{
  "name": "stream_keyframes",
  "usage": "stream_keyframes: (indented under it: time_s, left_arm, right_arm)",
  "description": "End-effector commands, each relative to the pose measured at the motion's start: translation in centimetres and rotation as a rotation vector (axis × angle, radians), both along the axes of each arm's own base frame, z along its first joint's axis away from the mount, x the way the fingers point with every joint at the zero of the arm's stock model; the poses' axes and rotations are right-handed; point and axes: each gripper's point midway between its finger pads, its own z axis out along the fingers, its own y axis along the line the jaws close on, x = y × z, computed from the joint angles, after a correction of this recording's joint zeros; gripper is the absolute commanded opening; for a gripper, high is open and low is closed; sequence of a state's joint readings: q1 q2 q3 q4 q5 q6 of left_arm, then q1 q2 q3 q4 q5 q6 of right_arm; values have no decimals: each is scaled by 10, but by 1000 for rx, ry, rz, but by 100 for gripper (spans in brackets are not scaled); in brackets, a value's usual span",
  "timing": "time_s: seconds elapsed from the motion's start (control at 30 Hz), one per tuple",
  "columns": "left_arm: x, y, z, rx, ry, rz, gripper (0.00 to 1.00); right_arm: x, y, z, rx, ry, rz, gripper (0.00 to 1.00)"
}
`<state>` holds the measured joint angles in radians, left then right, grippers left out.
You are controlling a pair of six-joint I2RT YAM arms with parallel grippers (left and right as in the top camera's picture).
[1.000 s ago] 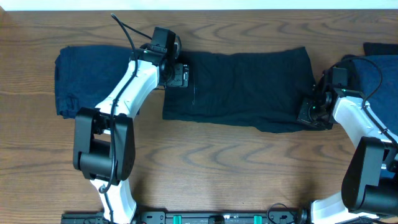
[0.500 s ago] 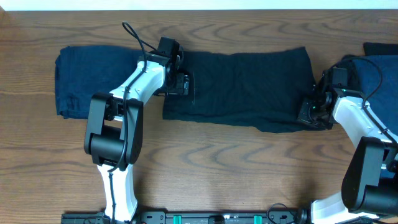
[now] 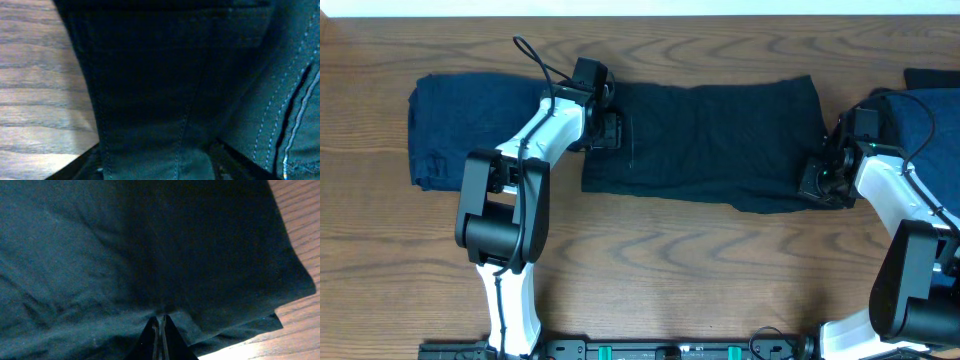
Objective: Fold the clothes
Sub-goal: 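Press and adjust the left end with the left gripper, then grasp the right end of the black shorts strip with the right gripper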
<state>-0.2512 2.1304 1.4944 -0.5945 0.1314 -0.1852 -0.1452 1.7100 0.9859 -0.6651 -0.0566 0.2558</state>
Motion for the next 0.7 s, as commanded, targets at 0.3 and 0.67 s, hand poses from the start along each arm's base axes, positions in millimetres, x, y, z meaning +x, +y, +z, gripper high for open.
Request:
stream_keyframes:
  time_s: [0.3, 0.67]
  left_arm:
    - [-12, -4, -23, -24, 74, 2, 50]
    - [-13, -8, -23, -24, 74, -7, 29]
  right_arm:
    - [7, 3, 8, 2, -26, 1, 4]
    - [7, 3, 8, 2, -26, 1, 4]
